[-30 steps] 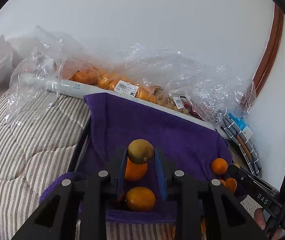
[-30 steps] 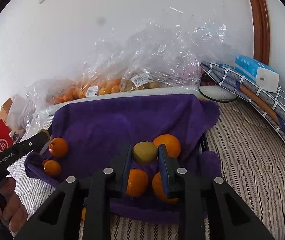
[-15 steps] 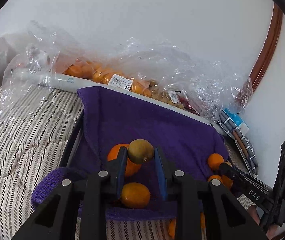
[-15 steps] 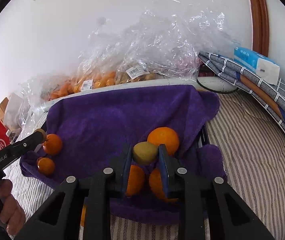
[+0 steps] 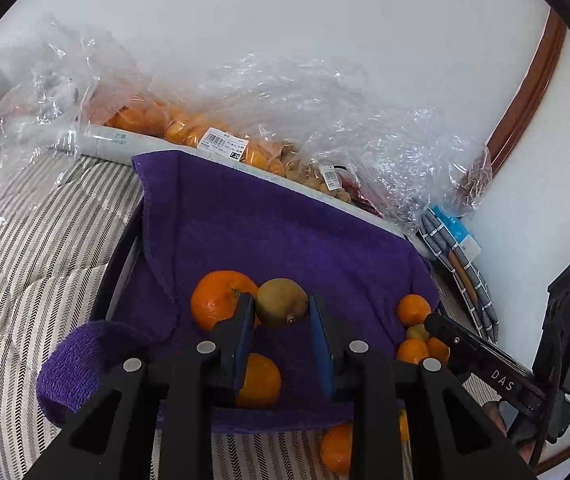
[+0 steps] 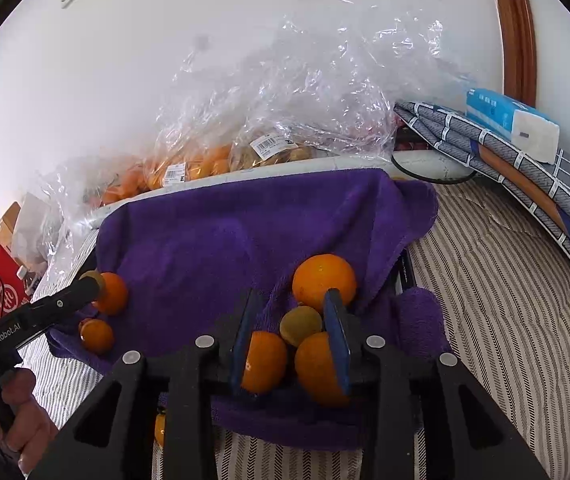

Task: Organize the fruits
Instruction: 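Carry both yellow-green fruits onto the towel and open both tools, then withdraw both tools and close the right tool on a stemmed orange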

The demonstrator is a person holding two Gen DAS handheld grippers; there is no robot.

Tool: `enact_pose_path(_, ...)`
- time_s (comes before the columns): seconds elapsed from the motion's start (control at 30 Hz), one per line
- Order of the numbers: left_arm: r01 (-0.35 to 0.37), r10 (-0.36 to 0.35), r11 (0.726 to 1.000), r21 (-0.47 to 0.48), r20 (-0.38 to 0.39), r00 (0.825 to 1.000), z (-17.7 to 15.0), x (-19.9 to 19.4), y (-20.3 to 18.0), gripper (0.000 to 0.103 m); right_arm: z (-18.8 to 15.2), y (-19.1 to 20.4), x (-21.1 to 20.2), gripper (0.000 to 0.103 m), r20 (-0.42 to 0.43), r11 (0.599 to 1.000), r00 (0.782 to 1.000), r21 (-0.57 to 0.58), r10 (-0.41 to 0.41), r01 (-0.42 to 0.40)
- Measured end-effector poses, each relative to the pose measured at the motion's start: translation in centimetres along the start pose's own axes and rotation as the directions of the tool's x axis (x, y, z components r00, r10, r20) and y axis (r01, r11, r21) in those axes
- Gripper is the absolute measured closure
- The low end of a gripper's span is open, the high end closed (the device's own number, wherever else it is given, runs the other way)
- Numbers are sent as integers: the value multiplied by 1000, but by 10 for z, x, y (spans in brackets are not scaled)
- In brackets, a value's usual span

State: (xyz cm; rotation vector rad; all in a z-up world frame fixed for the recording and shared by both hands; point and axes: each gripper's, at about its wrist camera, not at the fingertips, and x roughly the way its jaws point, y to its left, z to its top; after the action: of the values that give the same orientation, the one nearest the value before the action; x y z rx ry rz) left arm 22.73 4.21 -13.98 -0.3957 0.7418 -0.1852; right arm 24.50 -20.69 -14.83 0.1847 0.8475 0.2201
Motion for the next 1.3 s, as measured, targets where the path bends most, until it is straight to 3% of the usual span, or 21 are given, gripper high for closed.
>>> enact_pose_path(0.27, 5, -5, 1000, 16, -11, 1000, -1, 3, -2, 76, 2, -1, -6, 56, 22, 1000, 1000, 15, 12, -12)
enact_pose_path(0.5, 3, -2, 1000, 23, -16, 1000, -1, 5, -3, 76, 3, -3, -10, 55, 35, 999, 999, 31, 11, -13)
enact_pose_path(0.67, 10, -10, 1000, 24, -5, 1000, -1, 2, -4, 67, 4, -3, -13, 55, 42, 999, 999, 31, 8, -10)
enact_pose_path(1.0, -39, 38, 999, 32, 44, 998, -3, -14, 2, 61, 1, 5, -25, 53, 75, 999, 996, 5, -42, 42)
enact_pose_path(1.3, -67, 71, 996, -66, 68, 995, 2, -27, 26, 60, -32, 35, -56, 53, 36, 998, 999, -54, -32, 34)
